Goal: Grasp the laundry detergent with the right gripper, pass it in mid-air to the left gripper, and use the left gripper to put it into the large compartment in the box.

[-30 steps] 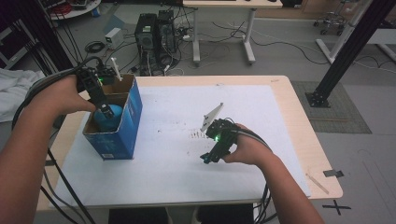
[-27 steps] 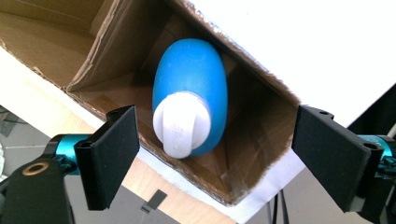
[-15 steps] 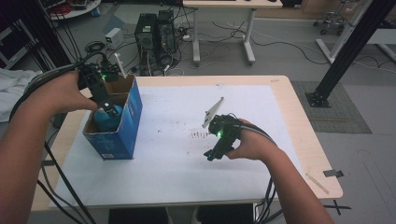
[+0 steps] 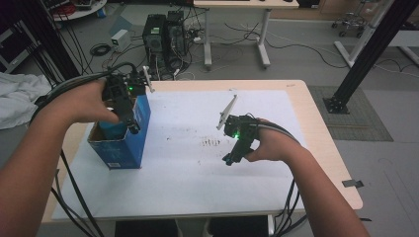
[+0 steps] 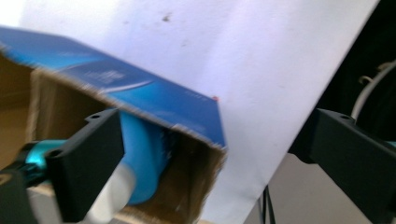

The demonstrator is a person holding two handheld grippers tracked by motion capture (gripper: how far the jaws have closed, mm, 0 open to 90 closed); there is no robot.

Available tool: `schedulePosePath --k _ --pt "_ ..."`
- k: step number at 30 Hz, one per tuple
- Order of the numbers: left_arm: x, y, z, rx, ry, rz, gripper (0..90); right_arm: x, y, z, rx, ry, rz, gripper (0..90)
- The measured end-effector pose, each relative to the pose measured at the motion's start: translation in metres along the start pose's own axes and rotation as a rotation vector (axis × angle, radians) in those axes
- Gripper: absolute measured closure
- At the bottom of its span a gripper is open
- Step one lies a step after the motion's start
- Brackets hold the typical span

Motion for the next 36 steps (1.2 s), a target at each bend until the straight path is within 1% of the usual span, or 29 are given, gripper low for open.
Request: schedulePosePath --k 2,5,8,9,10,11,13,15,17,19,21,26,27,28,29,30,31,33,36 --pt "-0.006 -0.005 0.003 0.015 -0.002 0.022 2.2 0.001 -0.001 0.0 -0.002 0.005 0.007 11.9" --pt "-0.016 -0.011 0.008 0.025 -0.009 0.057 1.9 0.002 -0.002 0.002 -0.006 0.02 0.006 11.9" --pt "-0.024 -0.017 0.016 0.018 -0.015 0.085 1.9 0.003 -0.003 0.004 -0.004 0.029 0.008 11.9" --pt "-0.027 -0.018 0.019 0.024 -0.016 0.088 1.9 0.003 -0.004 0.005 -0.004 0.028 0.008 11.9" --pt "-0.029 -0.019 0.022 0.021 -0.018 0.092 1.9 0.002 -0.004 0.005 -0.005 0.025 0.007 11.9" --pt "-0.032 -0.02 0.025 0.017 -0.021 0.098 1.9 0.002 -0.004 0.006 -0.006 0.025 0.008 11.9" --pt "-0.035 -0.023 0.032 0.024 -0.021 0.118 1.9 0.002 -0.005 0.007 -0.008 0.029 0.006 11.9" --pt "-0.039 -0.026 0.038 0.017 -0.015 0.137 1.9 0.001 -0.005 0.009 -0.009 0.034 0.006 11.9" --pt "-0.041 -0.028 0.044 0.022 -0.007 0.157 1.9 0.001 -0.006 0.01 -0.011 0.039 0.003 11.9" --pt "-0.042 -0.029 0.048 0.033 -0.011 0.171 1.9 0.001 -0.007 0.01 -0.012 0.04 0.011 11.9" --pt "-0.042 -0.03 0.052 0.038 -0.019 0.18 1.9 0.002 -0.008 0.01 -0.012 0.046 0.009 11.9" --pt "-0.043 -0.033 0.06 0.071 -0.051 0.209 1.9 0.007 -0.011 0.012 -0.012 0.065 0.012 11.9" --pt "-0.043 -0.033 0.061 0.077 -0.055 0.21 1.9 0.008 -0.011 0.012 -0.011 0.07 0.024 11.9" --pt "-0.043 -0.034 0.062 0.079 -0.066 0.209 1.9 0.008 -0.012 0.011 -0.012 0.072 0.026 11.9" --pt "-0.043 -0.034 0.062 0.081 -0.07 0.214 1.9 0.009 -0.013 0.011 -0.008 0.072 0.018 11.9" --pt "-0.043 -0.034 0.062 0.084 -0.068 0.213 1.9 0.009 -0.013 0.011 -0.008 0.071 0.028 11.9" --pt "-0.043 -0.034 0.062 0.079 -0.069 0.212 1.9 0.01 -0.014 0.011 -0.009 0.073 0.021 11.9" --pt "-0.043 -0.036 0.063 0.081 -0.075 0.212 1.9 0.011 -0.013 0.01 -0.007 0.074 0.03 12.0" --pt "-0.043 -0.035 0.063 0.076 -0.078 0.217 1.9 0.012 -0.014 0.01 -0.005 0.072 0.028 11.9"
Point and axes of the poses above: each handheld gripper's, and its own axes: z roughly forward along the jaws, x roughly out of its underside, y roughly to its left, the point moved 4 cm from there along z, roughly forward along the jaws, and after that the axes turned 9 degrees about -x, right-handed, at the moved point
